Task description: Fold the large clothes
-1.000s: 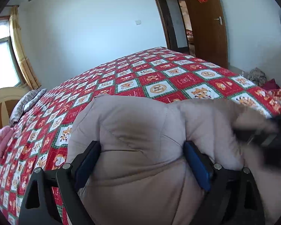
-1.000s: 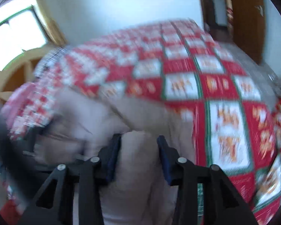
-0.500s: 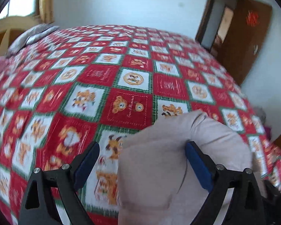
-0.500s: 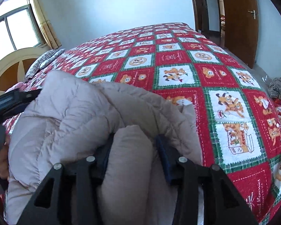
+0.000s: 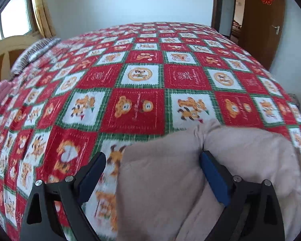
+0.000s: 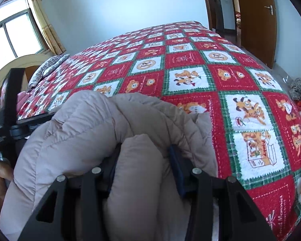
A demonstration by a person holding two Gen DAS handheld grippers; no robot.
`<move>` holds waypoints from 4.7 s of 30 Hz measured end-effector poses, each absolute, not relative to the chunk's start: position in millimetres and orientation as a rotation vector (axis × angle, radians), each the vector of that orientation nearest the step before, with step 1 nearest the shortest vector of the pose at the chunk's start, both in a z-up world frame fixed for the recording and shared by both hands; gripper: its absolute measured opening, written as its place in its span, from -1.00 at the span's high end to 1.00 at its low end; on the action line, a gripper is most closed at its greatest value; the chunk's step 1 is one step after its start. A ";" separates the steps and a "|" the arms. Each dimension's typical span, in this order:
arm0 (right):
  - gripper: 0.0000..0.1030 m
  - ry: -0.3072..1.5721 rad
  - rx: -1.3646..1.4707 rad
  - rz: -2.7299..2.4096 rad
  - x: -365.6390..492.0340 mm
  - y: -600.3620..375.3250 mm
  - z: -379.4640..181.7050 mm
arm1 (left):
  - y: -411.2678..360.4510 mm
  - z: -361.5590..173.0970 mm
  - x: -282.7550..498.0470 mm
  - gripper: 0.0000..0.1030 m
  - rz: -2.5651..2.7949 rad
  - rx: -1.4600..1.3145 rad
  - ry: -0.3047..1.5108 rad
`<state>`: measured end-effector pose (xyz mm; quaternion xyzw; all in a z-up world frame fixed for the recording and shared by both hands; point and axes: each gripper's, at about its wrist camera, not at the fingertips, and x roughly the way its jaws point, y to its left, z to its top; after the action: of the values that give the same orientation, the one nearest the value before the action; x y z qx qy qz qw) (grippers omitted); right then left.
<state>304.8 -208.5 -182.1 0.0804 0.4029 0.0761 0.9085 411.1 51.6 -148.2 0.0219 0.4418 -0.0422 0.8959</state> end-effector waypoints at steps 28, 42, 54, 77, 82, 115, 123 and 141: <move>-0.07 0.837 0.259 0.171 213.4 -205.6 -170.5 | 44.8 -141.9 296.9 -0.99 -0.262 0.012 0.872; -0.98 0.745 0.317 0.143 224.4 -227.9 -110.7 | 72.2 -99.4 284.4 -0.98 -0.150 0.046 0.801; -1.00 0.867 0.356 0.170 275.7 -243.0 -166.4 | 99.6 -128.4 303.8 -0.98 -0.173 -0.127 0.866; -1.00 0.938 0.512 0.458 285.5 -254.6 -195.2 | 84.6 -179.0 337.3 -0.98 -0.824 -0.447 1.055; -1.00 0.927 0.491 0.445 288.5 -245.1 -194.4 | 71.9 -181.8 338.0 -0.99 -0.793 -0.432 0.993; -0.29 0.647 0.740 0.421 73.4 -287.6 -84.2 | -53.8 -81.8 204.7 -0.92 -1.202 -0.415 0.901; -0.29 0.531 0.746 0.250 56.5 -386.1 -60.7 | -200.9 -51.7 252.1 -0.92 -1.339 -0.292 0.902; -0.46 0.692 0.874 0.078 166.5 -477.7 -168.1 | -249.4 -156.2 377.6 -0.93 -1.085 -0.380 1.141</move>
<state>166.5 -477.7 -168.1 0.4148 0.3284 0.0368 0.8478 377.6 -249.4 -156.2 -0.1699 0.5101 -0.4851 0.6897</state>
